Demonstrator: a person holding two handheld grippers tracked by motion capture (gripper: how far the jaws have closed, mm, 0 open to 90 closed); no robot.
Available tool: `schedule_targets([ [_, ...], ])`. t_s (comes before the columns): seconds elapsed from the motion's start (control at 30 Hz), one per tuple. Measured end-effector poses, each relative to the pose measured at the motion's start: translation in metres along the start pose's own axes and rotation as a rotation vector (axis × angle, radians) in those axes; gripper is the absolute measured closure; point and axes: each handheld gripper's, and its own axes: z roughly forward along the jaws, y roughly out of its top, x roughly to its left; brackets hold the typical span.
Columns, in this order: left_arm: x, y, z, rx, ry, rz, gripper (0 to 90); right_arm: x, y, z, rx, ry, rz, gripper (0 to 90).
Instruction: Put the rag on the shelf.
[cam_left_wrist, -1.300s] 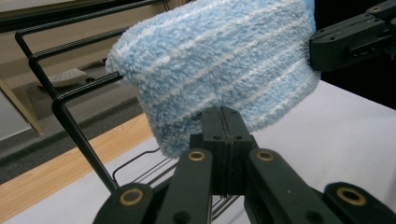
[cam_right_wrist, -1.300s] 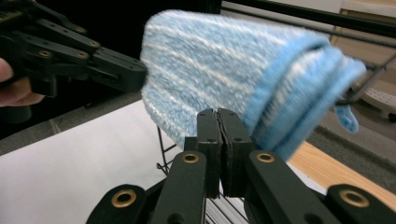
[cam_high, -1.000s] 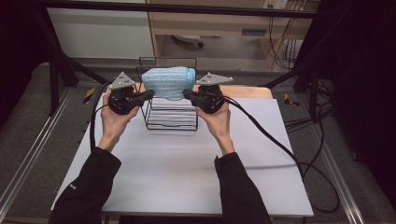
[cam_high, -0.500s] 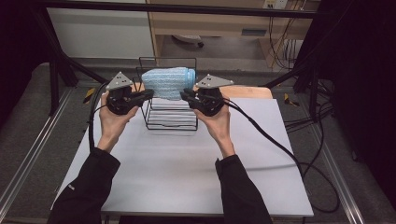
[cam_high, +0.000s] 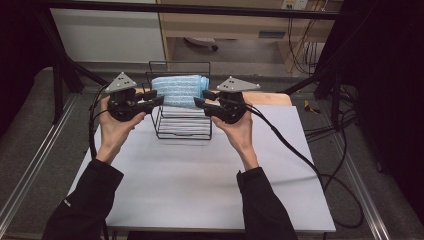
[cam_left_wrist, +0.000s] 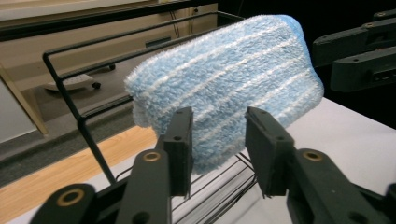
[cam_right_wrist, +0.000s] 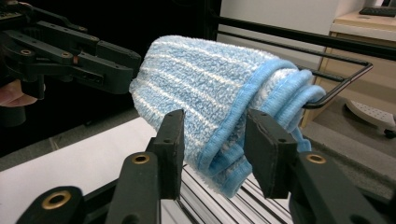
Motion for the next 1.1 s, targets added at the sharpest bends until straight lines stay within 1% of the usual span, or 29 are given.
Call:
schedule_targets([
  [0.03, 0.000, 0.001, -0.001, -0.002, 0.006, 0.004, 60.1, 0.000, 0.001, -0.001, -0.003, 0.002, 0.003, 56.9],
  [0.2, 0.002, 0.004, -0.006, -0.008, 0.019, 0.001, 53.8, -0.002, 0.004, -0.006, -0.014, 0.008, 0.015, 49.7],
  [0.37, 0.002, 0.006, -0.008, -0.017, 0.029, 0.004, 49.8, -0.003, 0.007, -0.010, -0.023, 0.011, 0.031, 43.9],
  [0.43, 0.002, 0.007, -0.009, -0.020, 0.033, 0.006, 48.4, -0.004, 0.008, -0.011, -0.027, 0.012, 0.033, 42.3],
  [0.5, 0.003, 0.008, -0.010, -0.025, 0.035, 0.003, 46.6, -0.003, 0.009, -0.012, -0.017, 0.008, 0.026, 39.9],
  [0.57, 0.003, 0.008, -0.012, -0.029, 0.036, 0.001, 44.6, -0.002, 0.011, -0.013, -0.014, 0.006, 0.015, 36.5],
  [0.63, 0.004, 0.006, -0.014, -0.025, 0.036, -0.003, 41.6, -0.001, 0.012, -0.015, -0.021, 0.015, 0.020, 32.3],
  [0.7, 0.004, 0.004, -0.017, -0.020, 0.038, -0.001, 38.1, -0.002, 0.013, -0.017, -0.021, 0.013, 0.032, 26.2],
  [0.8, 0.005, -0.003, -0.022, -0.018, 0.034, -0.004, 32.8, -0.003, 0.012, -0.022, -0.003, -0.011, 0.025, 19.6],
  [0.93, 0.006, -0.015, -0.028, -0.005, 0.036, -0.005, 27.1, -0.007, 0.004, -0.030, 0.042, -0.029, 0.023, 13.4],
  [1.0, 0.007, -0.022, -0.031, 0.007, 0.036, -0.009, 23.6, -0.010, -0.001, -0.035, 0.048, -0.025, 0.033, 11.8],
  [1.1, 0.007, -0.034, -0.033, 0.019, 0.038, -0.014, 18.0, -0.014, -0.012, -0.045, 0.064, -0.033, 0.044, 8.8],
])
